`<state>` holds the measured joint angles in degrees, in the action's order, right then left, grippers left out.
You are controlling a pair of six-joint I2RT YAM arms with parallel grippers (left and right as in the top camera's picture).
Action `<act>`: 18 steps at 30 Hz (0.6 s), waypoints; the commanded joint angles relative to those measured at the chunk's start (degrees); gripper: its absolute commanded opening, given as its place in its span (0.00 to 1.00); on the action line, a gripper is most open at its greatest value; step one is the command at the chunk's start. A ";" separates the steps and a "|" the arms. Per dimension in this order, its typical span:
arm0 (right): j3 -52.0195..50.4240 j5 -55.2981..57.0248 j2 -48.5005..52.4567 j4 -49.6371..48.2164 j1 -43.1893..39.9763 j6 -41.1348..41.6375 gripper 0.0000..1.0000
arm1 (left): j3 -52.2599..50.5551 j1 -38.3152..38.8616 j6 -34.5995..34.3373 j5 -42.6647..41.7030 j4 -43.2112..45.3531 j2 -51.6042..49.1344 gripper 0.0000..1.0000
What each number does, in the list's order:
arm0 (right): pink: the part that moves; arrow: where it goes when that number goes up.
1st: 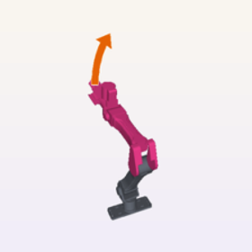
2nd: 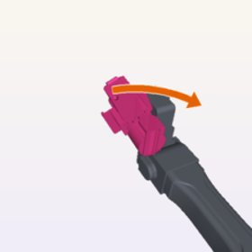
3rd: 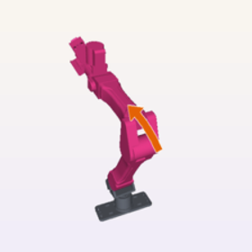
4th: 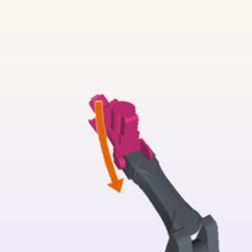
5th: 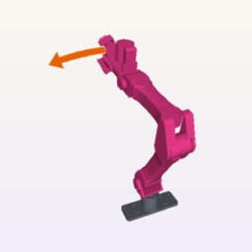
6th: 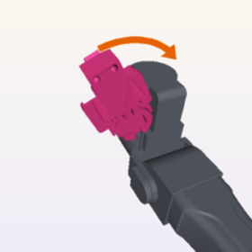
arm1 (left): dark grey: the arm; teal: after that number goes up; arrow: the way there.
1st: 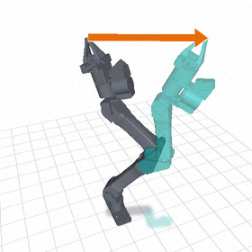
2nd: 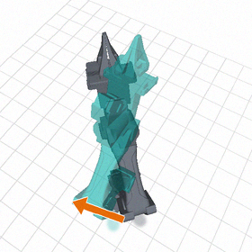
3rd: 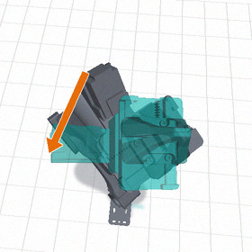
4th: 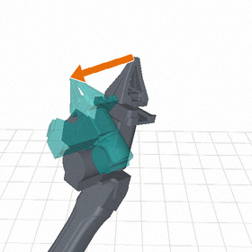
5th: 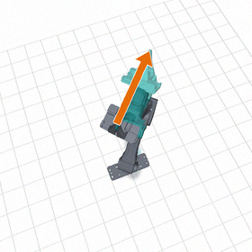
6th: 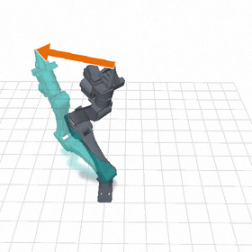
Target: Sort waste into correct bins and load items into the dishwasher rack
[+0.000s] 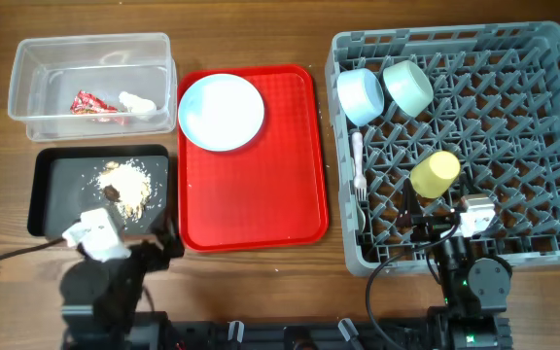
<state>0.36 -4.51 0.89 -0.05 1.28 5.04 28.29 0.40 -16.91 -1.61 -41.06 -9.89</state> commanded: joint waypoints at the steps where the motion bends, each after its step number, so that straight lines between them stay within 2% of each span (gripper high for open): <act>1: -0.04 -0.92 -0.61 -0.24 -0.17 -0.52 1.00 | -13.18 -0.79 1.31 -3.04 13.18 7.06 1.00; 4: -0.07 -0.92 -0.61 -0.22 -0.20 -0.55 1.00 | -20.09 -2.03 1.36 -3.89 26.71 9.73 1.00; 7: -0.04 -0.92 -0.61 -0.24 -0.20 -0.55 1.00 | -24.70 -2.25 1.77 -0.63 36.52 9.73 1.00; 10: -0.04 -0.92 -0.61 -0.24 -0.20 -0.55 1.00 | -27.98 -2.23 1.99 -2.01 36.72 9.73 1.00; 11: -0.07 -0.92 -0.61 -0.24 -0.20 -0.55 1.00 | -27.98 -2.19 4.61 -2.05 36.81 9.73 1.00; 18: -0.07 -0.92 -0.61 -0.24 -0.20 -0.55 1.00 | -27.98 -2.19 4.11 -1.99 36.87 9.73 1.00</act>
<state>0.34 -4.51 0.89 -0.03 1.28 5.02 0.84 -1.52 -13.98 -3.53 -4.23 -0.78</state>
